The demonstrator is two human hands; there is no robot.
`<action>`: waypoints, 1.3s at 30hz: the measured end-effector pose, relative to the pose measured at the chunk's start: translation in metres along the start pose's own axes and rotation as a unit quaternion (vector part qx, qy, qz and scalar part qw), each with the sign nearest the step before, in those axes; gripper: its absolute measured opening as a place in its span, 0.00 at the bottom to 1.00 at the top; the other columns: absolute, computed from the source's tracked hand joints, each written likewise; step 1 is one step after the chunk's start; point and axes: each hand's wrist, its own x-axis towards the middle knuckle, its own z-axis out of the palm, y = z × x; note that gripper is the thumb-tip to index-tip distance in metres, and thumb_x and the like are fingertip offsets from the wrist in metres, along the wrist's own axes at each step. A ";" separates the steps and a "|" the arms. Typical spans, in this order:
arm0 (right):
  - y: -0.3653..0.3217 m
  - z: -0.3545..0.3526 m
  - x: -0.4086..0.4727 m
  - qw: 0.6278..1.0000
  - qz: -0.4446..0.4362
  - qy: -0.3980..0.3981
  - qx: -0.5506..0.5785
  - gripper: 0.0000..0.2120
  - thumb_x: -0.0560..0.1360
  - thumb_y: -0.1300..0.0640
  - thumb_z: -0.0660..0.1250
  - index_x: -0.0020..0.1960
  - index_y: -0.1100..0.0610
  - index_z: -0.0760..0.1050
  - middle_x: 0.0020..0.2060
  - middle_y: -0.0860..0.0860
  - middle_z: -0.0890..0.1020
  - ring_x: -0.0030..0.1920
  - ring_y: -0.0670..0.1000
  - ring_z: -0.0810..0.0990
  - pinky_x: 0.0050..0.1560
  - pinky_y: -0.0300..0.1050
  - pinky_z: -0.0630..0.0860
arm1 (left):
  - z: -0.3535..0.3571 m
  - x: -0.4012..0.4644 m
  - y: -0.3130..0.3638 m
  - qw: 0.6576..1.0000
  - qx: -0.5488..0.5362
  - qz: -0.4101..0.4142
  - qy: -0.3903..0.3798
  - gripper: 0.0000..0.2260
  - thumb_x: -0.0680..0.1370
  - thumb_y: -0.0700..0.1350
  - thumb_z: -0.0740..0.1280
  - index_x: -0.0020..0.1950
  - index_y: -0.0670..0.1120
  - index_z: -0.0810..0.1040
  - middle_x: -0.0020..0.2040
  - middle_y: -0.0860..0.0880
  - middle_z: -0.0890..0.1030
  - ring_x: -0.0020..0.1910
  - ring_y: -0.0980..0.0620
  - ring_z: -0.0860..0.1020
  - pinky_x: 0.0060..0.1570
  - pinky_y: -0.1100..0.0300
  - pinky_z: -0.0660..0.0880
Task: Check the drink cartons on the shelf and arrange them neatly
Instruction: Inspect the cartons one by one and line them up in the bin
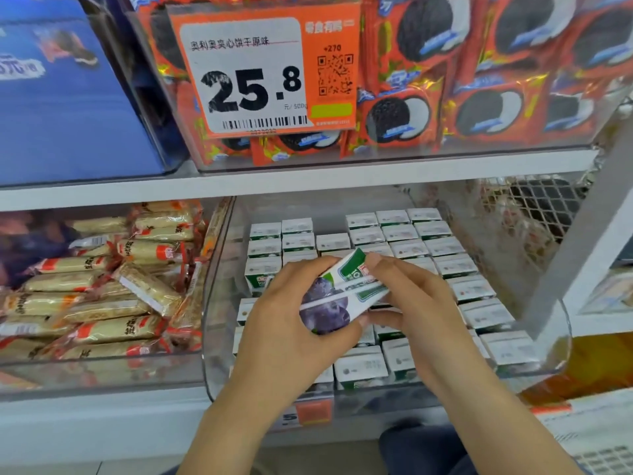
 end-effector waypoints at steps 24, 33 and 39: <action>0.002 0.004 -0.004 0.994 -0.088 -0.045 -0.053 0.23 0.58 0.59 0.76 0.52 0.48 0.80 0.47 0.47 0.85 0.49 0.46 0.83 0.45 0.38 0.79 | -0.014 0.005 0.002 0.962 -0.200 -0.147 -0.110 0.24 0.63 0.57 0.75 0.59 0.62 0.77 0.56 0.58 0.81 0.58 0.58 0.78 0.60 0.55 0.74; 0.000 0.007 -0.005 0.990 -0.100 -0.053 -0.084 0.26 0.59 0.50 0.77 0.56 0.47 0.77 0.50 0.47 0.84 0.53 0.45 0.81 0.52 0.40 0.79 | -0.016 0.005 0.000 0.942 -0.260 -0.180 -0.112 0.23 0.64 0.54 0.76 0.59 0.57 0.79 0.55 0.56 0.83 0.56 0.57 0.80 0.55 0.58 0.76; 0.000 0.006 -0.004 0.990 -0.046 -0.100 -0.091 0.30 0.59 0.54 0.75 0.61 0.46 0.73 0.50 0.41 0.83 0.49 0.37 0.80 0.43 0.30 0.76 | -0.021 0.007 -0.005 0.868 -0.447 -0.213 -0.025 0.23 0.63 0.46 0.77 0.57 0.46 0.81 0.53 0.44 0.84 0.55 0.47 0.82 0.50 0.61 0.78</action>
